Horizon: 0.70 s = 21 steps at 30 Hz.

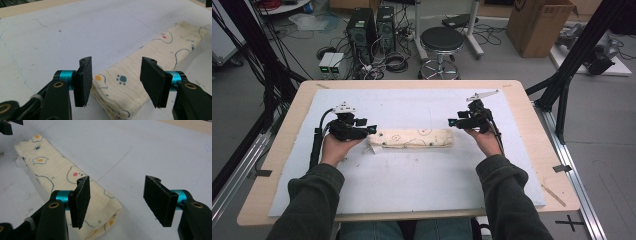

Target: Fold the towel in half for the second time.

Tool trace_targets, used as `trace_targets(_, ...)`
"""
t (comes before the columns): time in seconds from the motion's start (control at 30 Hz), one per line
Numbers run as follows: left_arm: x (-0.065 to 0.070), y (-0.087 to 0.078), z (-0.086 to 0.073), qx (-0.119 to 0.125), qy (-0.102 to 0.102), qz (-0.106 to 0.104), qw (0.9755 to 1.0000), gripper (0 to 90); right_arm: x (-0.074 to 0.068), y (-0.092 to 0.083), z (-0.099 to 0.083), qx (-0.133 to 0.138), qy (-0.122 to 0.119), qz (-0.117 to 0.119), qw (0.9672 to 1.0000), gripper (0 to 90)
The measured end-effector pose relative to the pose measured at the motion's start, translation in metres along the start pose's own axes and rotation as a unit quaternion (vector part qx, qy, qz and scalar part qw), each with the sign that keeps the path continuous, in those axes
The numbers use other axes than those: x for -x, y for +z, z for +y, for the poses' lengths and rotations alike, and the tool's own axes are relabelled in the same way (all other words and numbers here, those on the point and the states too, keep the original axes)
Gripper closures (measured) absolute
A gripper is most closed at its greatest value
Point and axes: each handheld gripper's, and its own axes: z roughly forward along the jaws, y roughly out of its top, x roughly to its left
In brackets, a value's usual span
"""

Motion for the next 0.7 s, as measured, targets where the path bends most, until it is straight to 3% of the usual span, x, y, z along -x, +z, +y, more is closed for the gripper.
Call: trace_targets(0.7, 0.006, -0.013, 0.001, 0.005, 0.008, -0.007, 0.9999, 38.1, -0.008, -0.003, -0.001, 0.002, 0.006, -0.002, 1.0, 24.7)
